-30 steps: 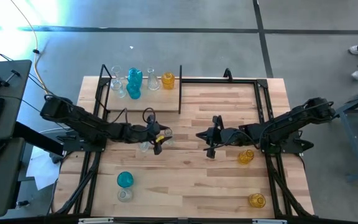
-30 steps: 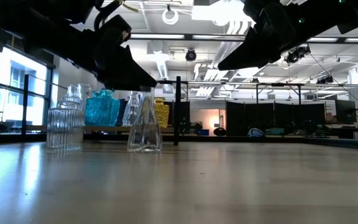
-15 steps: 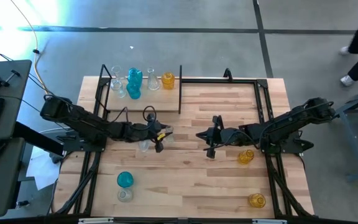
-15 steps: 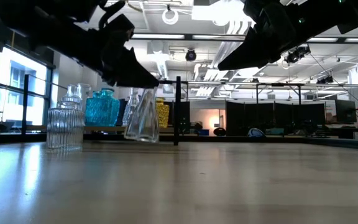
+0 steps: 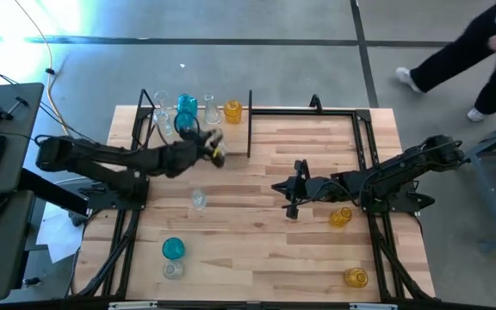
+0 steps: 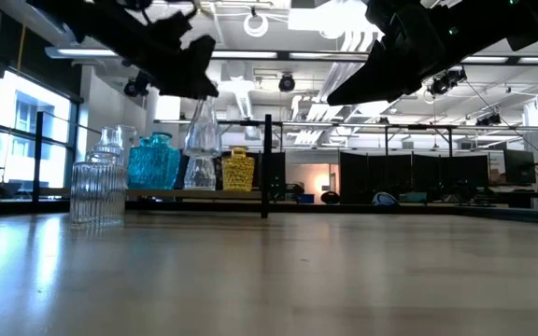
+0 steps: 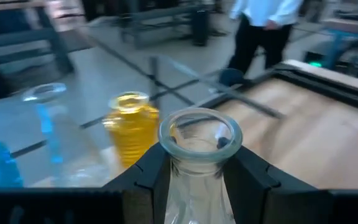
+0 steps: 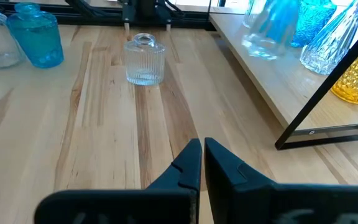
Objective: Sort vases onto shelf
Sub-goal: Put the transparent vase on the shelf aligned with the other transparent vase
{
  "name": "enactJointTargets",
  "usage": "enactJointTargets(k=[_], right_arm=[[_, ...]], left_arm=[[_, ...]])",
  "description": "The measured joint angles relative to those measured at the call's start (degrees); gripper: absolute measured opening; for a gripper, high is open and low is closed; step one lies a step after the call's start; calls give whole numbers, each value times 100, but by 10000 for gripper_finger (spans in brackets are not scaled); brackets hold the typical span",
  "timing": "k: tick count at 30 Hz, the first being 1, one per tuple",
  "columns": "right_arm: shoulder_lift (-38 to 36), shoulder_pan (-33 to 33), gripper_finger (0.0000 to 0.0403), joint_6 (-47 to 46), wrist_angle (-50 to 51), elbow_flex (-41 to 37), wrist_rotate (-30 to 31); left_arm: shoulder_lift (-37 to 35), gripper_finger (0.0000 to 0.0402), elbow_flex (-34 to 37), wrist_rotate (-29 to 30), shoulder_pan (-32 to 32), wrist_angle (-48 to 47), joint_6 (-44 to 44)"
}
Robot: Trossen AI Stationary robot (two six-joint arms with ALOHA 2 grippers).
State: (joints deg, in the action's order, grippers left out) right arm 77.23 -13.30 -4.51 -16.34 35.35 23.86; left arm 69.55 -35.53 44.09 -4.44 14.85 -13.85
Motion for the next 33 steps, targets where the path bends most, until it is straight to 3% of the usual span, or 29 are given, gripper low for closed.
enactJointTargets(k=[7,17,33], right_arm=[[0,0,2,0,16,0,0],[0,0,2,0,36,0,0],[0,0,2,-17,34,0,0]], left_arm=[[498,109,2,22,-677,357,-10],[1098,109,2,354,-1123,780,125],[1172,109,2,233,-1584,776,42]])
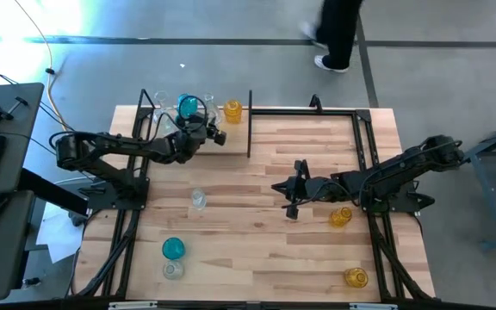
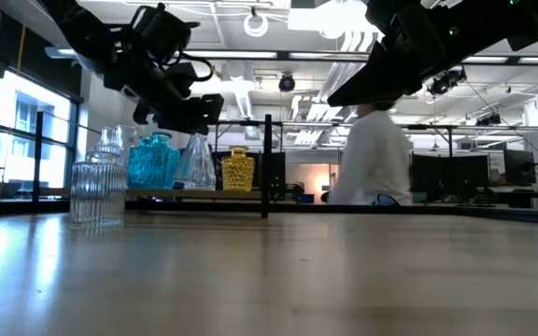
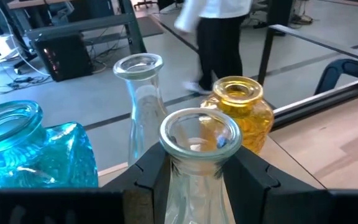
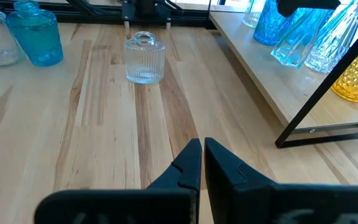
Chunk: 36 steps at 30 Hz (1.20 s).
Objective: Sort vases onto shelf
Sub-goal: Put the transparent vase on the shelf aligned with the other transparent vase
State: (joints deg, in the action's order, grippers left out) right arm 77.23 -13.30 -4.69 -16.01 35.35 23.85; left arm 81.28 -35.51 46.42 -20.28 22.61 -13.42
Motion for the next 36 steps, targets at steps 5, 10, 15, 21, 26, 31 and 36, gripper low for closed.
enactJointTargets(k=[5,10,15,21,26,31,36], right_arm=[[0,0,2,0,1,0,-2],[0,0,2,0,0,0,-2],[0,0,2,-1,0,0,-2],[0,-77,2,17,-11,0,-4],[0,-90,2,48,-17,0,-2],[0,-90,2,59,-16,0,-2],[0,-90,2,61,-20,0,-2]], left_arm=[[0,109,0,-108,-80,-3,-14],[0,110,0,-110,-92,-11,-45],[106,110,8,-146,-150,-44,-121],[362,111,-10,-128,-146,238,-156],[379,117,-11,-143,-139,268,-97],[298,140,2,-63,-73,212,410],[160,161,17,51,-17,173,809]])
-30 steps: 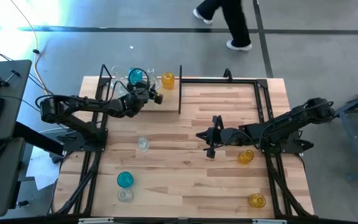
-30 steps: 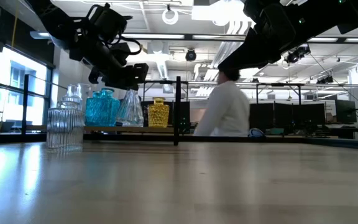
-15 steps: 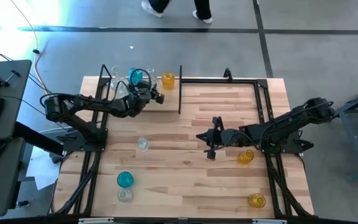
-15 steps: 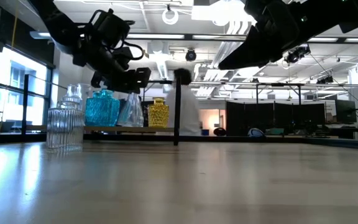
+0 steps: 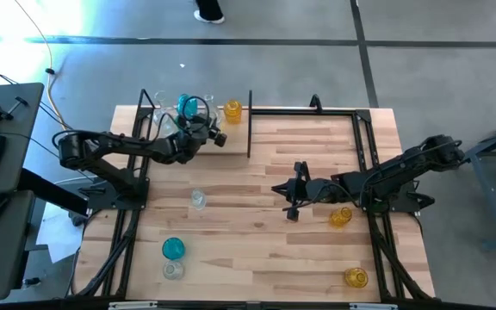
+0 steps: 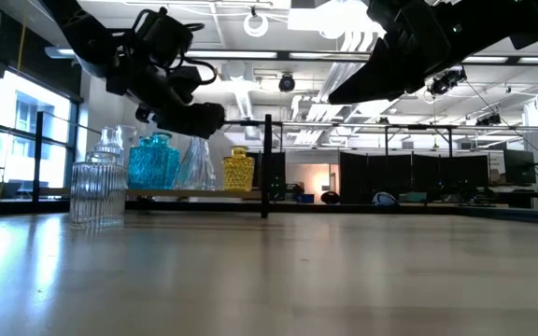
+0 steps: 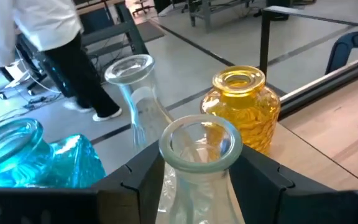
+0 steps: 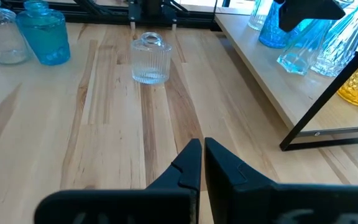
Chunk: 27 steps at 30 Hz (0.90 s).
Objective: Sort vases onto shelf
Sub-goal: Put the transparent vase on the shelf aligned with the other transparent vase
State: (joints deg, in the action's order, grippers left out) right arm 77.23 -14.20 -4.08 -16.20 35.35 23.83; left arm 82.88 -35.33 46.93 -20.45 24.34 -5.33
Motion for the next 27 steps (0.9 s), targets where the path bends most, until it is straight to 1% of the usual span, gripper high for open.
enactJointTargets(k=[4,14,23,27], right_arm=[[0,0,2,0,0,0,0],[0,0,2,0,0,0,0],[0,0,2,0,0,0,0],[0,0,2,0,0,0,0]], left_arm=[[-36,169,0,3,-2,4,67],[-36,171,-2,37,-30,13,113],[-47,212,-11,131,-31,-76,132],[-205,218,-11,326,45,-63,478]])
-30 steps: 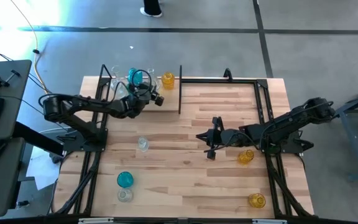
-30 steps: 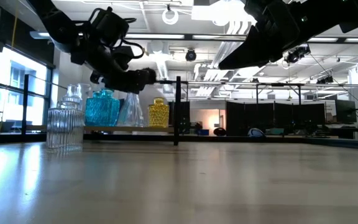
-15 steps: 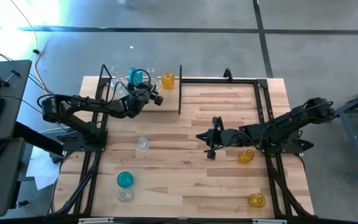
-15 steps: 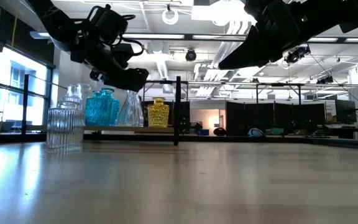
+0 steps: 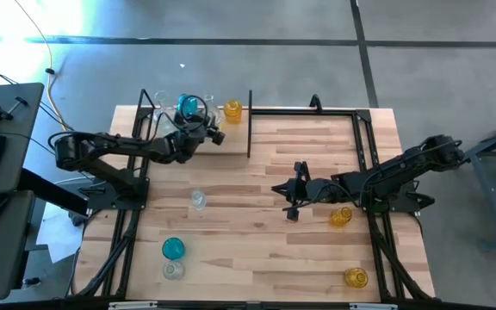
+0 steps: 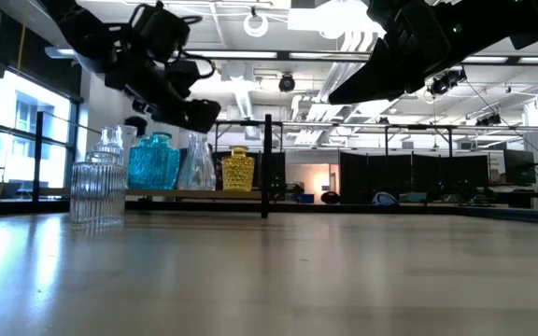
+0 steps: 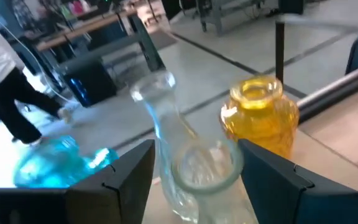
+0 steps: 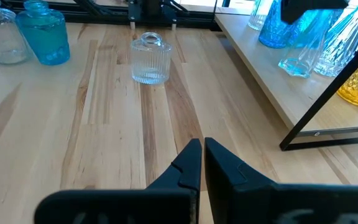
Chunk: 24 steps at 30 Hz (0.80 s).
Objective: Sort vases onto shelf
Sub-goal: Put the transparent vase on the shelf aligned with the other transparent vase
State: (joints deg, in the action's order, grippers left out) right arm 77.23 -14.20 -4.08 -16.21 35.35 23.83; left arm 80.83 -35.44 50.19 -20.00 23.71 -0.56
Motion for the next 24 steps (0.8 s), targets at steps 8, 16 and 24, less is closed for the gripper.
enactJointTargets(k=[8,16,24], right_arm=[[0,0,2,2,0,0,0],[0,2,2,2,1,0,2],[0,2,2,3,-48,0,1]], left_arm=[[-817,216,-4,196,244,-38,428],[-1495,207,-9,-207,935,-1037,528],[-1344,126,-6,-952,1067,-3293,-996]])
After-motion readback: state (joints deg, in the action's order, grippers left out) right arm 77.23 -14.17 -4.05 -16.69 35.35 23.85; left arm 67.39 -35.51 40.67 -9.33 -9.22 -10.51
